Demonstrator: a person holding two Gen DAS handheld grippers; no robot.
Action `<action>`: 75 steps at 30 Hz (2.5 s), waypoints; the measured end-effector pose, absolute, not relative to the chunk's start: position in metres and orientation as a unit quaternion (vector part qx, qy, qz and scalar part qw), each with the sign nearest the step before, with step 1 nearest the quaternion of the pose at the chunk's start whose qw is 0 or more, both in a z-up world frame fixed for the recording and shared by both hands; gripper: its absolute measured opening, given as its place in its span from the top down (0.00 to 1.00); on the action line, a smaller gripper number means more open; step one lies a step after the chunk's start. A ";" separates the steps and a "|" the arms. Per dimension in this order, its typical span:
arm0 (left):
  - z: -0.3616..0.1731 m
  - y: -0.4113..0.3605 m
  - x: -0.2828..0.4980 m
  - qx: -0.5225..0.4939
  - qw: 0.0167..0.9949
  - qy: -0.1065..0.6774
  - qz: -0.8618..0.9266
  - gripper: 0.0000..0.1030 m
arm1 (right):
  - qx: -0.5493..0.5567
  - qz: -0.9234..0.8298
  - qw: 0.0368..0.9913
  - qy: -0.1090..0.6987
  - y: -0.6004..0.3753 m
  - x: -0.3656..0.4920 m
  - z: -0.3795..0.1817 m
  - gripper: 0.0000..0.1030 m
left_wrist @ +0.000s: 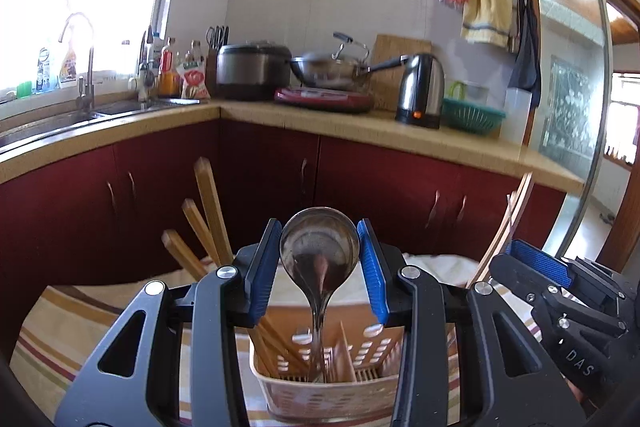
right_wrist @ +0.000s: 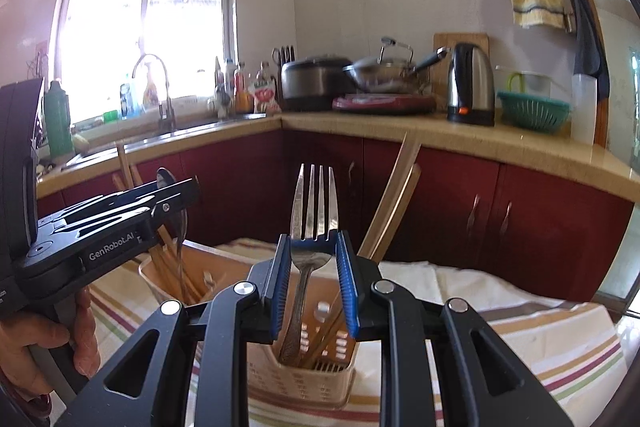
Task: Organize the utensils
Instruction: 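Lower the silver spoon into the basket and open while the right gripper drops the fork in, then move the right gripper to the gold spoon and close on it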
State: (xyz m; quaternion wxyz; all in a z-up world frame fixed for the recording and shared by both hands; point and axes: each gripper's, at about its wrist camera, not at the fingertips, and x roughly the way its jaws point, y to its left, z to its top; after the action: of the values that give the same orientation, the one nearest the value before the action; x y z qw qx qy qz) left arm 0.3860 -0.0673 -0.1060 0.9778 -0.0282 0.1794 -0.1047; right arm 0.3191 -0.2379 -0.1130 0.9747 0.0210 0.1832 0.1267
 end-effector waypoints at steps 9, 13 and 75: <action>-0.136 -0.072 0.389 -0.022 0.970 0.218 -0.106 0.63 | 0.022 0.125 0.969 0.211 -0.236 0.325 -0.128 0.77; -0.141 -0.073 0.388 -0.020 0.969 0.223 -0.104 0.60 | 0.030 0.124 0.967 0.220 -0.239 0.329 -0.130 0.77; -0.200 0.036 0.265 -0.040 0.938 0.344 -0.027 0.19 | 0.018 0.081 0.898 0.432 -0.200 0.280 -0.238 0.57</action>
State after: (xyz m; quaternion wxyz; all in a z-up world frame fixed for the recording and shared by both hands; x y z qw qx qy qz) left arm 0.2652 0.0359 -0.1996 0.9376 -0.0401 0.3444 -0.0272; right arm 0.2800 -0.1996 -0.2383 0.8982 0.0180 0.4316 0.0815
